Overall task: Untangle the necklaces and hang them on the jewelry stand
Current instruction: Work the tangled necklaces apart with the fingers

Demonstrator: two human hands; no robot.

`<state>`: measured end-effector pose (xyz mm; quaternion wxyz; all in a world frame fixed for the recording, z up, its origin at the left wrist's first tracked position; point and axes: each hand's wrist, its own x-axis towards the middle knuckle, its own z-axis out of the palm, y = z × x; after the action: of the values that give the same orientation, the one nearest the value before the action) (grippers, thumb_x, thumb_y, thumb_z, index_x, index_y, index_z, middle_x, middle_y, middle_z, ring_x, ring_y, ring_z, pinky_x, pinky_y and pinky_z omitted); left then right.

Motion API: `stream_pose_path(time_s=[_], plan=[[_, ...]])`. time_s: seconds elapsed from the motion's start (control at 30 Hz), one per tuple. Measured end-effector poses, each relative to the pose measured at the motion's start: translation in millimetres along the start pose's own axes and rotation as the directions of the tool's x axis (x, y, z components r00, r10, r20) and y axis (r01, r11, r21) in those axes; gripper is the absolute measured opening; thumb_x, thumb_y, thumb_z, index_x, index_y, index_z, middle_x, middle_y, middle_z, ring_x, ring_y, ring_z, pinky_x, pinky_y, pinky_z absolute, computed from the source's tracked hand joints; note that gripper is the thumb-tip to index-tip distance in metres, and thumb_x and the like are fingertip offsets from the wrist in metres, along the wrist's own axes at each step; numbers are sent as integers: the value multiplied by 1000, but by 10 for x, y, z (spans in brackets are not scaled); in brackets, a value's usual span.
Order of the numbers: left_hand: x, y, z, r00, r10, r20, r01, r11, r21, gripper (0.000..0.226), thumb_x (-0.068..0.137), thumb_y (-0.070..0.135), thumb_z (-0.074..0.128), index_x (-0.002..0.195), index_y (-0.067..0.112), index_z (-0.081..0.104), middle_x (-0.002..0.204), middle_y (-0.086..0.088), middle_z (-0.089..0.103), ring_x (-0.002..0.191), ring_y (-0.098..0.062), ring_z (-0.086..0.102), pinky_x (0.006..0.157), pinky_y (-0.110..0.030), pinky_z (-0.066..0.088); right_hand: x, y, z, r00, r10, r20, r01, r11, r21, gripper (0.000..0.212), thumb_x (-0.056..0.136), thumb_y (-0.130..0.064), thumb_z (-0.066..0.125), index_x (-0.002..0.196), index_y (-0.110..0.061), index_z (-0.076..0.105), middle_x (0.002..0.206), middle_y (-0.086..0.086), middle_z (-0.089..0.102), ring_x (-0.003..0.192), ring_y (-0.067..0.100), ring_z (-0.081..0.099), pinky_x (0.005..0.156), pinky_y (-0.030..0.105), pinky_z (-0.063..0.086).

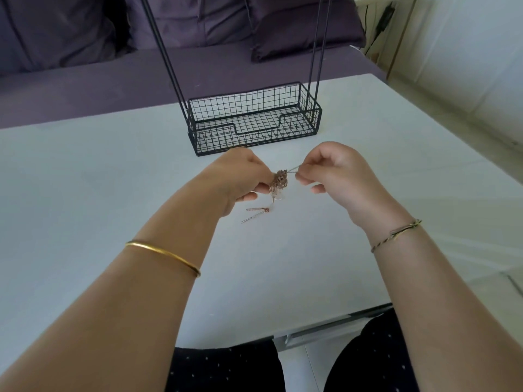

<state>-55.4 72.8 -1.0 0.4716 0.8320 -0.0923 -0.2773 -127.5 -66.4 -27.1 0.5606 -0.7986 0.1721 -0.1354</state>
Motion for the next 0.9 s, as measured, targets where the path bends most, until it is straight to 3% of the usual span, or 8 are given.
stream_pose_path(time_s=[0.13, 0.33, 0.4, 0.5, 0.63, 0.73, 0.9], plan=[[-28, 2, 6, 999, 21, 43, -25, 995, 92, 21, 78, 4, 73, 91, 16, 61, 87, -5, 69, 77, -12, 62, 79, -27, 48, 6, -17, 9, 997, 72, -23, -65, 971, 229, 14, 90, -5, 56, 78, -12, 55, 76, 1, 69, 70, 12, 65, 68, 29, 52], [-52, 16, 62, 994, 107, -9, -103, 972, 212, 14, 81, 5, 66, 76, 18, 67, 95, -13, 71, 83, -18, 59, 74, -28, 45, 17, -28, 38, 981, 193, 4, -173, 869, 463, 15, 92, -4, 54, 80, -13, 54, 77, 3, 67, 71, 17, 66, 67, 29, 53], [-31, 12, 76, 992, 113, -52, -100, 974, 202, 13, 84, 7, 62, 75, 16, 66, 95, -12, 70, 83, -18, 58, 75, -31, 47, 24, -23, 31, 984, 177, -4, -159, 892, 422, 16, 92, -3, 53, 79, -13, 53, 74, 3, 64, 68, 16, 64, 66, 29, 52], [-5, 17, 56, 997, 68, -45, -63, 993, 96, 15, 89, 9, 58, 76, 14, 64, 89, -5, 69, 84, -15, 59, 83, -32, 50, 31, 17, 0, 992, 116, -52, -102, 971, 216, 18, 88, 0, 53, 77, -14, 54, 68, 2, 60, 64, 16, 59, 62, 28, 49], [-3, 20, 10, 1000, -21, 17, 23, 995, -94, 8, 87, 8, 62, 81, 12, 66, 84, -1, 69, 73, -10, 61, 75, -27, 49, 28, 61, -11, 996, 46, -82, -48, 998, -30, 24, 80, 4, 54, 75, -18, 58, 69, -5, 55, 64, 12, 51, 61, 26, 45], [-11, 31, 18, 998, -55, 30, 59, 985, -163, 8, 85, 6, 66, 81, 13, 66, 81, -1, 69, 70, -11, 62, 73, -26, 49, 4, 14, 2, 998, -6, -58, 5, 1000, -24, 26, 79, 5, 56, 74, -20, 63, 63, -15, 55, 58, 1, 49, 54, 14, 40], [-10, 47, 30, 995, -94, 32, 99, 966, -238, 11, 83, 5, 67, 76, 13, 64, 77, -1, 70, 69, -12, 65, 71, -26, 49, -17, -32, 38, 997, -66, 34, 68, 996, -49, 15, 78, -7, 67, 72, -21, 70, 74, -5, 69, 68, 6, 59, 67, 20, 47]])
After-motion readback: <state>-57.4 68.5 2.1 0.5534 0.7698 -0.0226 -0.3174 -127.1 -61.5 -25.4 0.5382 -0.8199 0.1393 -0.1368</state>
